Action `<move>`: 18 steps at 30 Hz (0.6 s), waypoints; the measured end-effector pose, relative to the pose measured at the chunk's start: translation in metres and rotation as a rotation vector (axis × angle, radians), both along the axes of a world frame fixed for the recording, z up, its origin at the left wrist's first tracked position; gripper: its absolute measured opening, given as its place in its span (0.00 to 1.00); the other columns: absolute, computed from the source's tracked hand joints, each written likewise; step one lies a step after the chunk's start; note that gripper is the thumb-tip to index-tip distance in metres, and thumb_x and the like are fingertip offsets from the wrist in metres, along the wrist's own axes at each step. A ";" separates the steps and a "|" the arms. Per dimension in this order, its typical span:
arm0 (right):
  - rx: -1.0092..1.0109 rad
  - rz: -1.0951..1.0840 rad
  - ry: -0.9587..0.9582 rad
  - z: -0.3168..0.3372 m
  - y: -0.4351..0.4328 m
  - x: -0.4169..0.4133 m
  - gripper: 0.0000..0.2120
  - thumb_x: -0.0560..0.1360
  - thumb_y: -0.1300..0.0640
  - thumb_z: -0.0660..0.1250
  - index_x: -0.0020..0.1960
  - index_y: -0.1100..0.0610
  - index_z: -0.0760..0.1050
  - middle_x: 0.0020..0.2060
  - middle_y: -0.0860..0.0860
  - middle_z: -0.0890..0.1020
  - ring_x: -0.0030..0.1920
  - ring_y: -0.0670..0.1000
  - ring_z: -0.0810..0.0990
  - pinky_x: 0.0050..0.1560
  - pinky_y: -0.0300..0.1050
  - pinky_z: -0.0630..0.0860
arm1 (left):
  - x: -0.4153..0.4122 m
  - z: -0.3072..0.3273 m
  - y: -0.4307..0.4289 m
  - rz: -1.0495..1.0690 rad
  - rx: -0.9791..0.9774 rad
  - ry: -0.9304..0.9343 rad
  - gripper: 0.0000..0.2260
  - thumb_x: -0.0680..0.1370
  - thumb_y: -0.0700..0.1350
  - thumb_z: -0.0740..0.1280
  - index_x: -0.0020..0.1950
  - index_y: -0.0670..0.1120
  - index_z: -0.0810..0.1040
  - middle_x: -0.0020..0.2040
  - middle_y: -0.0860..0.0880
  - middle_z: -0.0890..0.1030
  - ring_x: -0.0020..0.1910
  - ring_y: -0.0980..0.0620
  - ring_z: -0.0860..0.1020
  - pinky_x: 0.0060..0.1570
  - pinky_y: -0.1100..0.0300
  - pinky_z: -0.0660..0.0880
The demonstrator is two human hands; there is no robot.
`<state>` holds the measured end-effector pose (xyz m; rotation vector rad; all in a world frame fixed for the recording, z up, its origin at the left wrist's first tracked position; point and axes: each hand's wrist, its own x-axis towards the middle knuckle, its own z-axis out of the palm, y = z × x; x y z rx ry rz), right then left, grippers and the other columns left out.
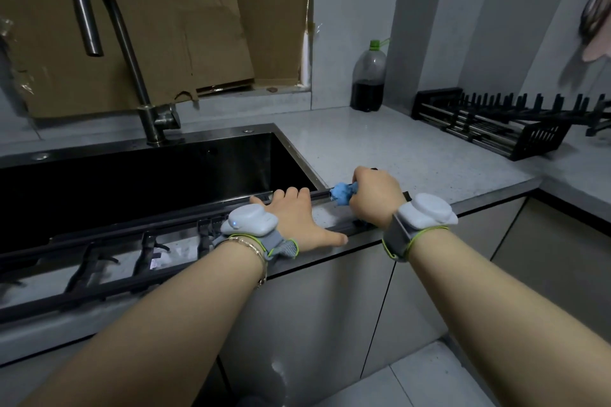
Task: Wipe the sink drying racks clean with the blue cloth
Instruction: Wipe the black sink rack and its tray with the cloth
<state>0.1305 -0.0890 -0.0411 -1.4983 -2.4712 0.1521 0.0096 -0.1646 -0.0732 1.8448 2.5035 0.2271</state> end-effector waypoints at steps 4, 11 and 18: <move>0.008 0.045 -0.159 0.010 -0.006 0.006 0.12 0.75 0.62 0.60 0.57 0.63 0.70 0.55 0.61 0.76 0.51 0.60 0.74 0.43 0.45 0.66 | -0.001 -0.001 0.000 0.008 0.003 -0.007 0.42 0.62 0.75 0.63 0.67 0.49 0.64 0.64 0.51 0.69 0.65 0.47 0.66 0.64 0.36 0.55; 0.000 -0.021 0.460 0.020 -0.020 0.044 0.10 0.71 0.67 0.60 0.50 0.60 0.75 0.43 0.56 0.76 0.46 0.56 0.74 0.43 0.44 0.68 | 0.001 0.008 -0.009 -0.001 -0.014 -0.038 0.47 0.66 0.74 0.62 0.75 0.46 0.56 0.72 0.49 0.63 0.72 0.47 0.60 0.68 0.35 0.49; -0.043 -0.360 0.928 0.019 -0.026 0.081 0.07 0.65 0.60 0.57 0.34 0.58 0.74 0.38 0.59 0.76 0.44 0.59 0.74 0.45 0.51 0.71 | -0.040 0.038 -0.051 0.092 0.060 -0.044 0.41 0.72 0.69 0.60 0.75 0.43 0.56 0.75 0.44 0.60 0.74 0.46 0.58 0.69 0.40 0.53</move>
